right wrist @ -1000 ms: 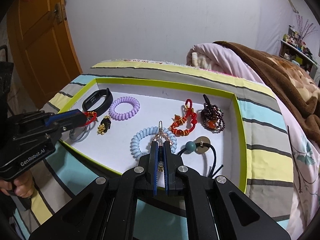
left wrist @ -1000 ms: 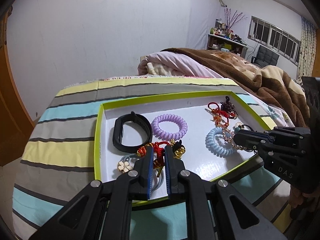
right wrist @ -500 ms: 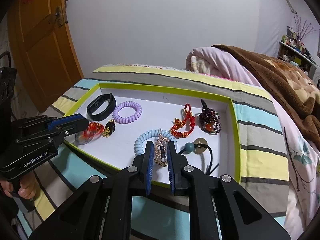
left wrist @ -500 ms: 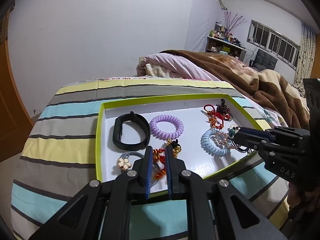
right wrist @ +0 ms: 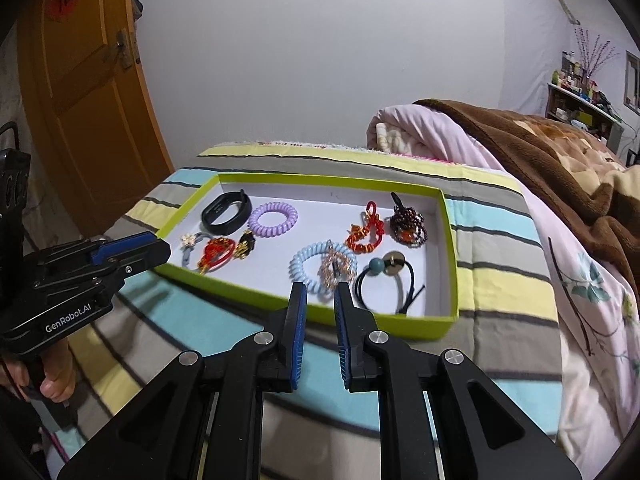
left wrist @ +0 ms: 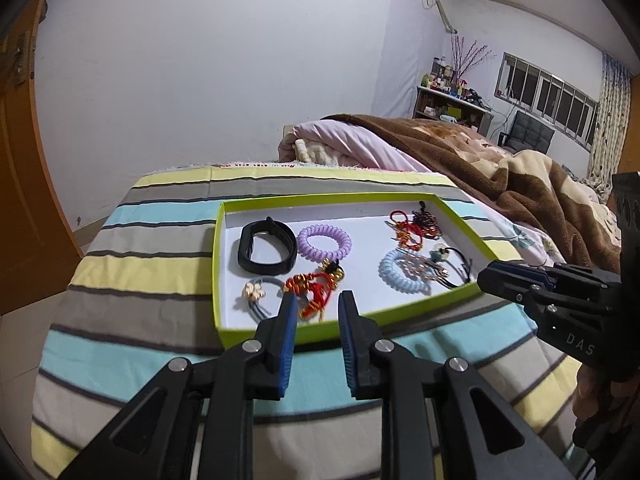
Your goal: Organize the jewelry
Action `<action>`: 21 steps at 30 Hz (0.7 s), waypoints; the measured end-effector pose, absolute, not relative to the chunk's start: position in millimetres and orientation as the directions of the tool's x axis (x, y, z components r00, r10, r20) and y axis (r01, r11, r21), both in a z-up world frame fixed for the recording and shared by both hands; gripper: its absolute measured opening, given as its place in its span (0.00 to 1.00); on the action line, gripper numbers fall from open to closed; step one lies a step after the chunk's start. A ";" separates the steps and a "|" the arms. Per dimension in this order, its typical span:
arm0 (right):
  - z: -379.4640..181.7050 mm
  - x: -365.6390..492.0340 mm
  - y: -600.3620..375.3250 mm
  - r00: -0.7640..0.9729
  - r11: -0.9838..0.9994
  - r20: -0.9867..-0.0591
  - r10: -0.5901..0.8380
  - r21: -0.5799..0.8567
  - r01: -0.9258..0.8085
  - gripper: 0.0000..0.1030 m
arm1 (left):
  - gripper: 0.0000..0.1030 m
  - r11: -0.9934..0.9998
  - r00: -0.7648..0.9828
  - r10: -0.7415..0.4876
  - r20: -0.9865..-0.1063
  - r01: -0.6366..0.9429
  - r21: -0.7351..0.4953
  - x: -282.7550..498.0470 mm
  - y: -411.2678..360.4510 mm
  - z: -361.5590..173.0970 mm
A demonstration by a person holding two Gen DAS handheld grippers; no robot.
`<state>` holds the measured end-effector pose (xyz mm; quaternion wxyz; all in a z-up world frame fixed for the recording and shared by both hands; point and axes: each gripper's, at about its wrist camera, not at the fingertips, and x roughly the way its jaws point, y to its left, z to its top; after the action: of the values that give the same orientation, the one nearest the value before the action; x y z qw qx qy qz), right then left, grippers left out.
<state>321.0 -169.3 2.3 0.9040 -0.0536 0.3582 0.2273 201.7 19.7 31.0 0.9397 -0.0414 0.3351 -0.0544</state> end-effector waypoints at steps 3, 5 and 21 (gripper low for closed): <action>7.2 303.9 -174.0 0.653 0.895 -0.661 0.371 0.066 -0.442 0.15 | 0.24 0.992 0.780 -0.116 -0.614 0.065 -0.105 186.4 16.9 37.2; 10.0 292.1 -177.3 0.658 0.896 -0.655 0.372 0.067 -0.439 0.15 | 0.26 0.993 0.786 -0.108 -0.608 0.055 -0.106 175.3 16.7 40.3; 20.8 190.0 -195.6 0.689 0.901 -0.622 0.372 0.064 -0.429 0.39 | 0.26 0.995 0.792 -0.026 -0.609 -0.036 -0.090 92.5 13.7 40.8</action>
<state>190.0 -195.6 20.8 0.9178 -0.0435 0.3287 0.2183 92.5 13.7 40.8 0.9454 -0.0484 0.3221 0.0028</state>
